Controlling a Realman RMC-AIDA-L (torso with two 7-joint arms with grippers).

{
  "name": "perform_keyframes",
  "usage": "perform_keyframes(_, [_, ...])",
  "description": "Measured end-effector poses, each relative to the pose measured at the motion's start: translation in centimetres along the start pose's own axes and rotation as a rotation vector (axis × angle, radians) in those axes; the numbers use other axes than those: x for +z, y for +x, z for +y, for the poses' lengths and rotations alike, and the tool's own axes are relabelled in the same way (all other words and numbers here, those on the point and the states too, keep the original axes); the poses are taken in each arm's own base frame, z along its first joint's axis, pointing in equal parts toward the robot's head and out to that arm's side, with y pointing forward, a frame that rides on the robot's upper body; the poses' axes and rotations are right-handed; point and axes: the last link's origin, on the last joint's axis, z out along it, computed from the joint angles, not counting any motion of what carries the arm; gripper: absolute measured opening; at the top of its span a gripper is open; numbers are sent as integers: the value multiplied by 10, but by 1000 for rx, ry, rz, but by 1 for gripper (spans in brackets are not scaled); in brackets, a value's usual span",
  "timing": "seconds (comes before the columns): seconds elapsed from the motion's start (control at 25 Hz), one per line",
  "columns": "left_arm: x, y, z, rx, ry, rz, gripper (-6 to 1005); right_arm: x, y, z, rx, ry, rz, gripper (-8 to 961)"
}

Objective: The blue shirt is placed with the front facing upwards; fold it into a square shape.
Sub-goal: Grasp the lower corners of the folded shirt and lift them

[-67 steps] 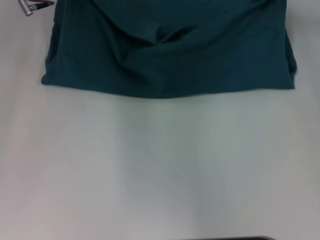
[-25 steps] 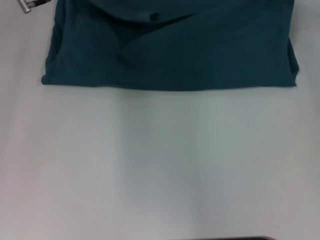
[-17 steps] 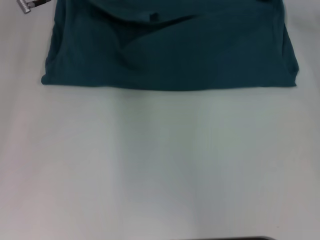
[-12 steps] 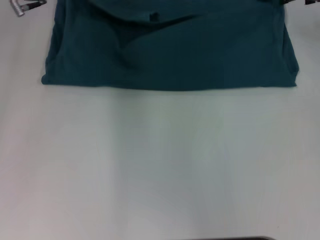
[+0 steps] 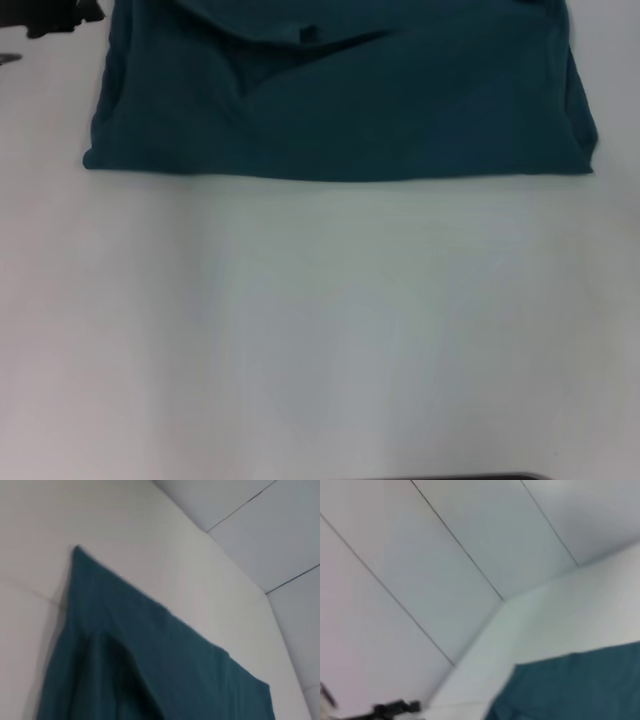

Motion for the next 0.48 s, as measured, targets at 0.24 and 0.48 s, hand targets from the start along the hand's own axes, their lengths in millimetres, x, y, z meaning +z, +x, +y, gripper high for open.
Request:
perform_keyframes(0.24, [-25, -17, -33, -122, -28, -38, 827, -18, 27, 7, 47, -79, -26, 809])
perform_keyframes(0.48, [-30, -38, -61, -163, 5, -58, 828, -15, 27, 5, 47, -80, -26, 809])
